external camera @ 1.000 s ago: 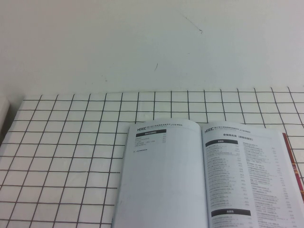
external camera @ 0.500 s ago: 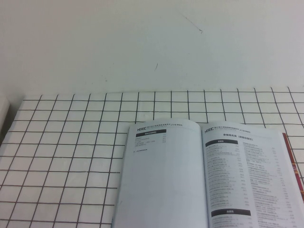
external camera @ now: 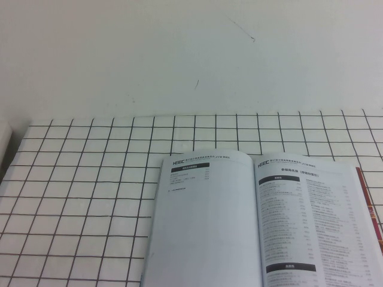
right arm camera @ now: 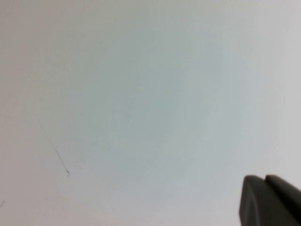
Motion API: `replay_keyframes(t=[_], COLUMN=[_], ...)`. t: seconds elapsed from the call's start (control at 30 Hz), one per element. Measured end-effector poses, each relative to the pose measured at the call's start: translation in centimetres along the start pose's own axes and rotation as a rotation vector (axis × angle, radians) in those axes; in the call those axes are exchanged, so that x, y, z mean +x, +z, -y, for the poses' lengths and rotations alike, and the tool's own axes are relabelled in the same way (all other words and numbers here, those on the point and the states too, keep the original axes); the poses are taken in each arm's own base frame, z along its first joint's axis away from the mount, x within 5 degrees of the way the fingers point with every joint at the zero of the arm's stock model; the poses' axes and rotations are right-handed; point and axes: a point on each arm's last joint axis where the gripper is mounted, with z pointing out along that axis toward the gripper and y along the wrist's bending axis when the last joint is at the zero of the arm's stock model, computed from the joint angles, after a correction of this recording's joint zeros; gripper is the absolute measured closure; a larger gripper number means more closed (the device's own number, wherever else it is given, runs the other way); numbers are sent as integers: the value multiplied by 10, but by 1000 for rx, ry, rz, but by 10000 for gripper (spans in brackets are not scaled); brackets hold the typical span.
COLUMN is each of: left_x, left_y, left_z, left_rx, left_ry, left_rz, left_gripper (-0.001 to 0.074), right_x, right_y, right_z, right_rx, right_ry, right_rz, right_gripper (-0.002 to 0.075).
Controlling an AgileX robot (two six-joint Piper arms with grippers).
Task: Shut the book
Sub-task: 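Close the open booklet and leave it lying on the table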
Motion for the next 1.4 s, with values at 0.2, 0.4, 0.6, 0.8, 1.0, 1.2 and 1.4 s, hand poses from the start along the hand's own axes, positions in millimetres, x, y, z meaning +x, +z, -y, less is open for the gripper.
replay_keyframes(t=[0.2,0.4,0.6,0.8,1.0,1.2,1.4], left_x=[-30,-65,-86,-138,-167,-145,-114], left_y=[-5,-28,-42,-58,-63,-21,2], left_z=[-2,-5,-12,-36,-52,-49,-42], left_rx=[10,100,186,170,105,11,-69], left_ry=[-215,-391,-554,-684,-789,-826,-777], left_rz=[339,804,964,928,699,229,-158], left_gripper=[738,738,738,738,738,738,738], right_x=[-11,-34,-75,-131,-147,-102,-57], right_y=[-1,-7,-5,6,52,101,107], right_z=[1,3,16,42,54,45,32], right_rx=[11,35,74,141,113,46,-46], right_ry=[0,0,-7,114,256,311,209], right_rz=[120,389,505,532,311,-190,-610], right_gripper=[729,729,729,729,729,729,729])
